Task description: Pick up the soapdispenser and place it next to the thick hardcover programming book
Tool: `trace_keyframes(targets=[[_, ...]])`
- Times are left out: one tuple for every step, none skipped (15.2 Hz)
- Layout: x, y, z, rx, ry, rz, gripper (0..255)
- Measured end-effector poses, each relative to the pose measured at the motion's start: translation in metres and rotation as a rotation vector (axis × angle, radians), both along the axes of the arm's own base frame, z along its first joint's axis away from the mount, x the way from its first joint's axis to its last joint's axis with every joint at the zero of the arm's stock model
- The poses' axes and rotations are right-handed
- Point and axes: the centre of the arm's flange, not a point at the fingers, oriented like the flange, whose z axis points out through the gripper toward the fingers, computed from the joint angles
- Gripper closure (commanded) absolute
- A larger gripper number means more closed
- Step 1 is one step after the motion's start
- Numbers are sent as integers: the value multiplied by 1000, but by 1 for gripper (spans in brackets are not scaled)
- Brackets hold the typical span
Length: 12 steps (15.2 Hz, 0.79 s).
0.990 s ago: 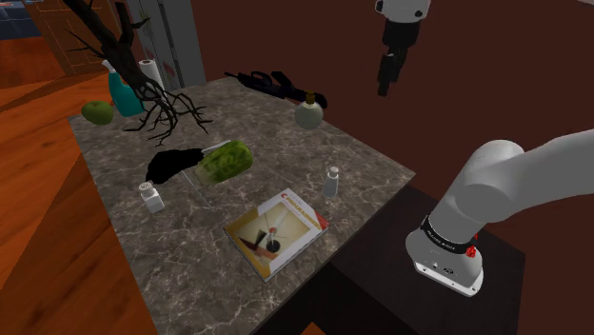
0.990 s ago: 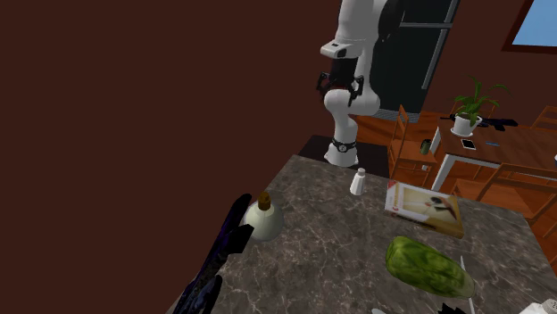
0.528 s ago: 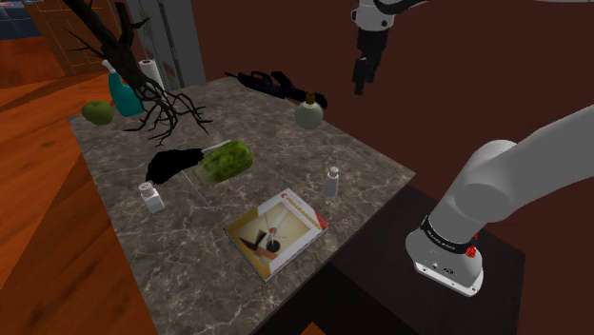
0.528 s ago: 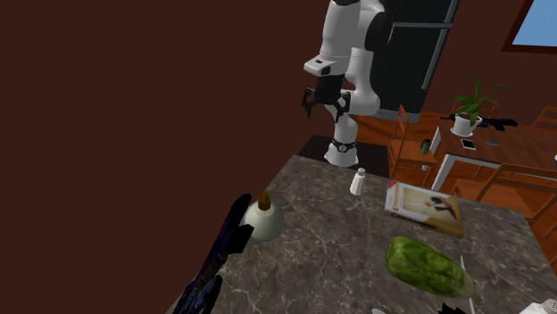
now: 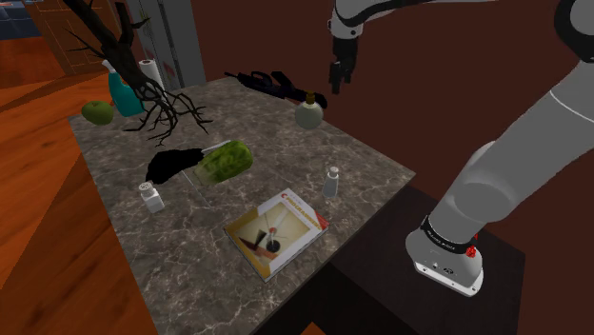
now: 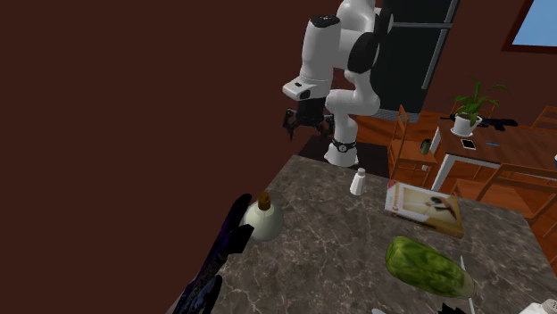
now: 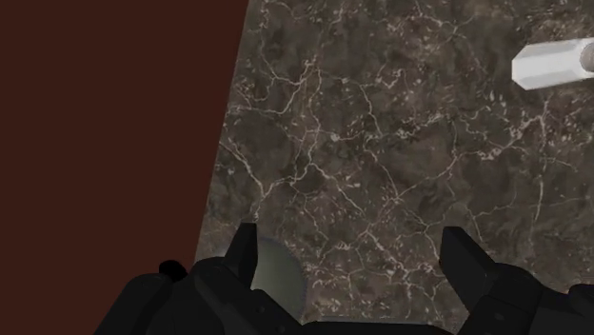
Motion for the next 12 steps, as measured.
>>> trace_keyframes(targets=[[13,-3,-7,-1,0,0,0],[23,-7,-13,-1,1,1,0],[36,-9,-18,-2,0,2,0],[44,-14,-26,-3,1,2,0],[55,-17,-30,-4,2,2,0],[69,-21,-31,-4,3,3,0],[79,-24,-37,-5,2,3,0],[92,-29,-38,-6,3,4,0],[105,-37,-44,-7,3,4,0],[115,-40,-51,-8,3,4,0],[125,-43,-59,-9,3,5,0],[138,-44,-63,-10,4,5,0]])
